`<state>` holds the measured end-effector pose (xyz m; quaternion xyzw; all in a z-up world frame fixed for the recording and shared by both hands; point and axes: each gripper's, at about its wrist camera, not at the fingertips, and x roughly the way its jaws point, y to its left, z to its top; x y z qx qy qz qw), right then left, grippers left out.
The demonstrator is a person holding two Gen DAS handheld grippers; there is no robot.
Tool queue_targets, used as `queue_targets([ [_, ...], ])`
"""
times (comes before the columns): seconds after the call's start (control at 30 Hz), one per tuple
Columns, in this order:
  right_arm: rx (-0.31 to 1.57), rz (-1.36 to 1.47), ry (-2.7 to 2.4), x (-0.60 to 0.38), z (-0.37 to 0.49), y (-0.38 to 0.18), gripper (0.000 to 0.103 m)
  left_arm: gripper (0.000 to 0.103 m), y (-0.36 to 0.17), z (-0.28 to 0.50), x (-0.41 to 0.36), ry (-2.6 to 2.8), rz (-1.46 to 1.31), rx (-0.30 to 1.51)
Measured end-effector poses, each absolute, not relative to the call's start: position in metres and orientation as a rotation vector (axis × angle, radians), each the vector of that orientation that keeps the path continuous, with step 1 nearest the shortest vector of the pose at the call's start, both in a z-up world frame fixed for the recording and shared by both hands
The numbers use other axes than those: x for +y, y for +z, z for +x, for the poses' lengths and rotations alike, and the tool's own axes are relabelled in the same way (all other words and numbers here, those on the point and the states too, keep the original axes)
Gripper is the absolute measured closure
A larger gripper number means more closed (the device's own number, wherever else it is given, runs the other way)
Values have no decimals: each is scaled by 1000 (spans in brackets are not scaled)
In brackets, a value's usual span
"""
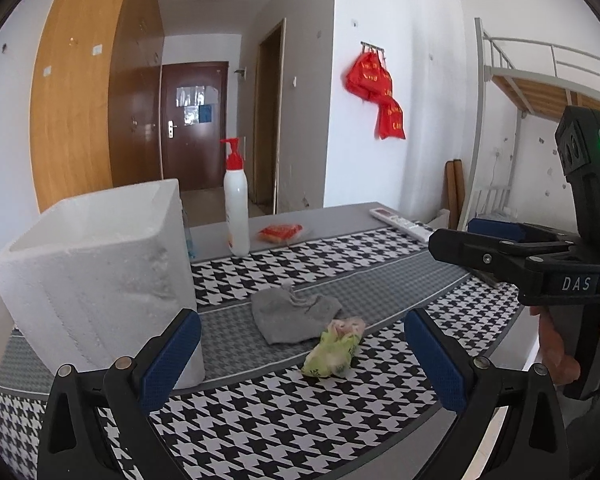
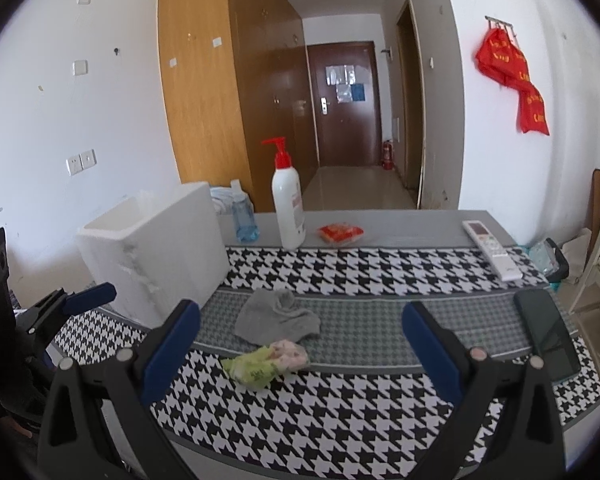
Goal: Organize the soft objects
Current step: 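Move the left gripper to the green tissue packet and close on it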
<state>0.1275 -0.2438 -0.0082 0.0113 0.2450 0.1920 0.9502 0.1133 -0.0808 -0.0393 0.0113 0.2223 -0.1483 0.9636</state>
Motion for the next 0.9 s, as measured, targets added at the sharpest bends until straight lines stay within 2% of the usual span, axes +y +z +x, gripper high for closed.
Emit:
queue_targets([
  [0.47, 574, -2, 399, -249, 143, -34, 1, 1, -67, 135, -97, -371, 51, 565],
  [0.83, 622, -1, 392, -254, 161, -52, 1, 12, -92, 164, -112, -381, 98, 712],
  [0.9, 627, 0, 396, -255, 162, -53, 1, 19, -94, 169, -114, -385, 109, 734],
])
